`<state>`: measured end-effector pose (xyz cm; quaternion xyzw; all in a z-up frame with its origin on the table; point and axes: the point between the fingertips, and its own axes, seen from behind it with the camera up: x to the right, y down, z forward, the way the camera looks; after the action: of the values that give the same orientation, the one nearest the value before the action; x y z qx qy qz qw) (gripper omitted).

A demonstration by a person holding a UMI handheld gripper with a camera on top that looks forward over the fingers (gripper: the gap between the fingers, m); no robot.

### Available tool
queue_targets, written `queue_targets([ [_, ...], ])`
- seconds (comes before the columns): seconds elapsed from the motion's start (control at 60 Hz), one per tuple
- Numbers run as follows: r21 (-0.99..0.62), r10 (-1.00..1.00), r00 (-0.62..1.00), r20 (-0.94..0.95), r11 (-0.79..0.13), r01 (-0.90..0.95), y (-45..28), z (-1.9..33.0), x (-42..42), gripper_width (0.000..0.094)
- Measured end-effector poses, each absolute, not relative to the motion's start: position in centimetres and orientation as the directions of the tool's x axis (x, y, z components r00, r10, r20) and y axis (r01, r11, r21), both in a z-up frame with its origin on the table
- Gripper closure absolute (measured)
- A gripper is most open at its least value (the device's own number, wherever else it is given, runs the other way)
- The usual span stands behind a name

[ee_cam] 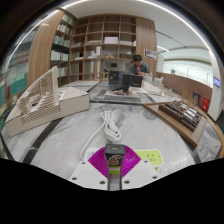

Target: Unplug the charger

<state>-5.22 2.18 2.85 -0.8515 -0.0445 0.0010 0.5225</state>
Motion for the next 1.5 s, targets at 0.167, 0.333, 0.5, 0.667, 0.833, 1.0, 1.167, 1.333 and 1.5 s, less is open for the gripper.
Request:
queue_targets([
  [0.167, -0.99, -0.033, 0.993, 0.11, -0.092, 0.106, 1.6, 18.7, -1.4, 0.0816],
  [0.333, -0.994, -0.02, 0.999, 0.05, -0.1, 0.047, 1.1, 24.3, 1.8, 0.0817],
  [0.5, -0.954, -0.053, 0.995, 0.087, -0.292, 0.068, -0.1, 16.0, 8.7, 0.0816],
  [0.667, -0.873, -0.07, 0.99, 0.123, -0.481, 0.074, -1.4, 6.1, 13.6, 0.0798],
  [0.833, -0.83, -0.067, 0.993, 0.093, -0.557, 0.04, -1.2, 1.2, 15.3, 0.0756],
  [1.0, -0.836, -0.048, 0.991, 0.129, -0.543, 0.082, -0.1, 0.9, 15.6, 0.0697],
  [1.167, -0.815, -0.012, 0.996, 0.084, -0.576, 0.061, -0.4, 0.4, 14.9, 0.0273],
  [1.333, -0.816, -0.006, 0.998, 0.063, -0.576, 0.048, -3.2, 1.8, 15.2, 0.0108],
  [1.5, -0.83, 0.035, 0.999, 0.038, -0.555, 0.051, -8.8, 5.0, 14.4, 0.0088],
])
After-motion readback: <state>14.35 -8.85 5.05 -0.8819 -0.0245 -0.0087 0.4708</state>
